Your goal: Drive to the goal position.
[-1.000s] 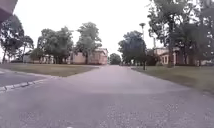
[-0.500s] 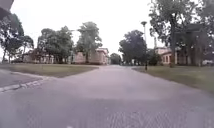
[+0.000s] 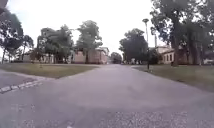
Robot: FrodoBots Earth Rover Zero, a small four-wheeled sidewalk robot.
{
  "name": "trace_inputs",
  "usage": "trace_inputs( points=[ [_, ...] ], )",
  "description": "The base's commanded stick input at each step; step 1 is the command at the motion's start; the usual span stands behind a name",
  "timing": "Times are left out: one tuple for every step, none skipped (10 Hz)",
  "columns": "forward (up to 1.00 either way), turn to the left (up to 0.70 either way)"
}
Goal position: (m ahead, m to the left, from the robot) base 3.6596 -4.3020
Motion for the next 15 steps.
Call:
trace_inputs(
  points=[
    [0.85, 0.00],
    [0.85, 0.00],
    [0.85, 0.00],
    [0.85, 0.00],
    [0.85, 0.00],
    [0.85, 0.00],
    [0.85, 0.00],
    [0.85, 0.00],
    [0.85, 0.00],
    [0.85, 0.00],
    [0.85, -0.10],
    [0.85, -0.34],
    [0.85, -0.34],
    [0.85, -0.33],
    [0.85, -0.03]
  ],
)
